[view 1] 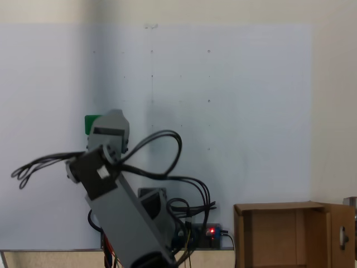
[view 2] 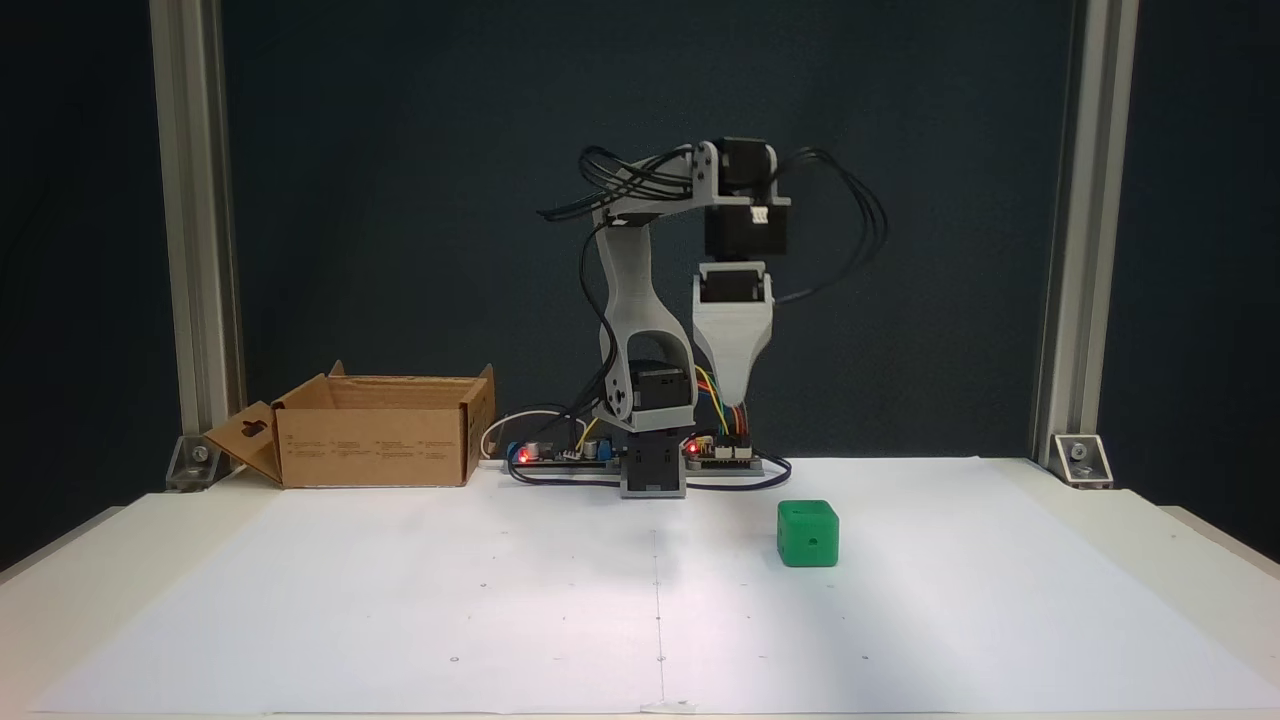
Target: Grasp a green dice and put it in the bin.
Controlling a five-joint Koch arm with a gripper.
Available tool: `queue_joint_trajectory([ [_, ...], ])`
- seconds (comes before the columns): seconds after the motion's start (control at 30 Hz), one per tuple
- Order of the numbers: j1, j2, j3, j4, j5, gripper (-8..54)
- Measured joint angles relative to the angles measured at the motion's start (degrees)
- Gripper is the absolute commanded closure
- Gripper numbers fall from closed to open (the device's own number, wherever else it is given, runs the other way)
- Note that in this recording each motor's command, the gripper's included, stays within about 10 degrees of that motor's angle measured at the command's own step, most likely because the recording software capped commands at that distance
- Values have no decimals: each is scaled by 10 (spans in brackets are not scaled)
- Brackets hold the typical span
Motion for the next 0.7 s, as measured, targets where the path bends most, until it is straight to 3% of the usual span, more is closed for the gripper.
queue_joint_trajectory([
  [0.7, -97, -11, 0, -49, 20, 24],
])
